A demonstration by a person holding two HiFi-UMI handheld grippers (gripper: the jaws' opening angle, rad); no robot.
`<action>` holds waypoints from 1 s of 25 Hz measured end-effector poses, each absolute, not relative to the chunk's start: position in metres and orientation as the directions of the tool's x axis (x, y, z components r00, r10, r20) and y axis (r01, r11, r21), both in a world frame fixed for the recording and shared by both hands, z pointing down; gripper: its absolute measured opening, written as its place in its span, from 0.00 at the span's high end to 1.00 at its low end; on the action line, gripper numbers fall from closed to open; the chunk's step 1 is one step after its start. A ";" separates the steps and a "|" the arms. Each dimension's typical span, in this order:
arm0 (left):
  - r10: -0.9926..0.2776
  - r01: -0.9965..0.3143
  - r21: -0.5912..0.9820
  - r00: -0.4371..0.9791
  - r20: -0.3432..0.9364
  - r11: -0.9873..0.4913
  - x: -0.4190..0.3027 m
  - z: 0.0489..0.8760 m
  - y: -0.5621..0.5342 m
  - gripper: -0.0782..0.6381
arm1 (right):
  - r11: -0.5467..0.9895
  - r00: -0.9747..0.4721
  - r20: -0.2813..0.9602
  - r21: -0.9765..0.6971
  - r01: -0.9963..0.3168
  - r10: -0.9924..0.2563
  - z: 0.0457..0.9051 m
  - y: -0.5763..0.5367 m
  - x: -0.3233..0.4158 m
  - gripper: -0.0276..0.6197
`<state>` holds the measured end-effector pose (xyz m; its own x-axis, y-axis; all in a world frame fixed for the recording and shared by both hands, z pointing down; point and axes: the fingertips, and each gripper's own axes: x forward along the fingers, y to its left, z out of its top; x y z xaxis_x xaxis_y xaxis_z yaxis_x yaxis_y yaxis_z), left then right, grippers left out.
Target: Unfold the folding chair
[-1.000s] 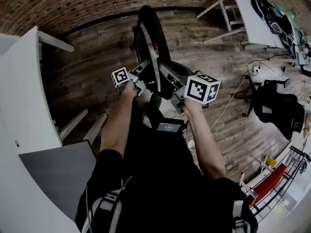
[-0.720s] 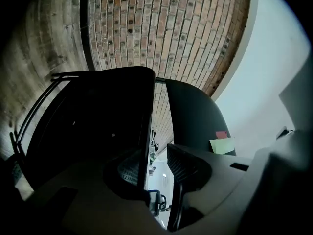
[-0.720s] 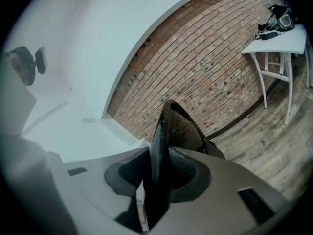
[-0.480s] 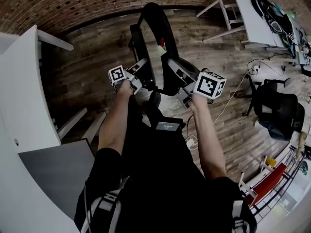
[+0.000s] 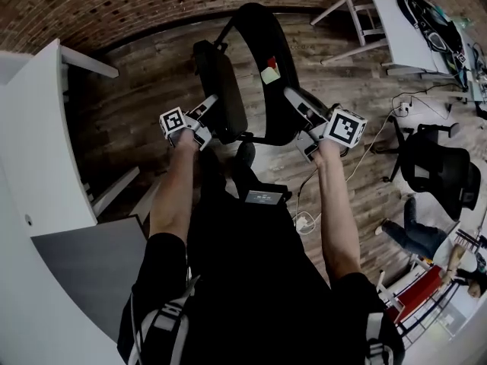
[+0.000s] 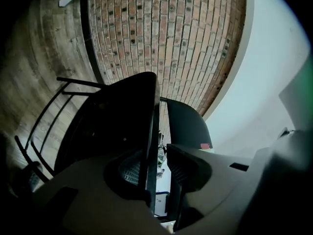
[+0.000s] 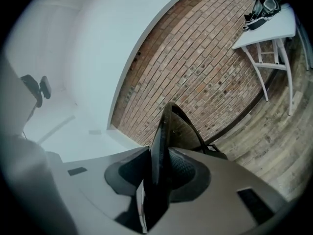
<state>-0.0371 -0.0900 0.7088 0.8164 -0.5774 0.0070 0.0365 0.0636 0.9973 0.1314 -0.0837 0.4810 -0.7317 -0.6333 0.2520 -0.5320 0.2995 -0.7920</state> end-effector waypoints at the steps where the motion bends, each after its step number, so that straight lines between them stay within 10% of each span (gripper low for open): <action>1: -0.590 0.002 0.998 0.807 0.038 0.068 -0.044 0.715 -0.089 0.70 | 0.300 -0.733 0.248 -0.794 -0.528 -0.634 0.483 -0.085 0.139 0.77; 13: -0.552 -0.526 0.848 0.690 0.469 0.063 -0.089 0.753 -0.077 0.65 | 0.281 -0.744 0.208 -0.835 -0.474 -0.635 0.501 -0.090 0.159 0.77; 25: -0.570 -0.667 0.743 0.588 0.574 0.059 -0.119 0.770 -0.079 0.59 | 0.241 -0.731 0.208 -0.855 -0.458 -0.650 0.529 -0.098 0.204 0.78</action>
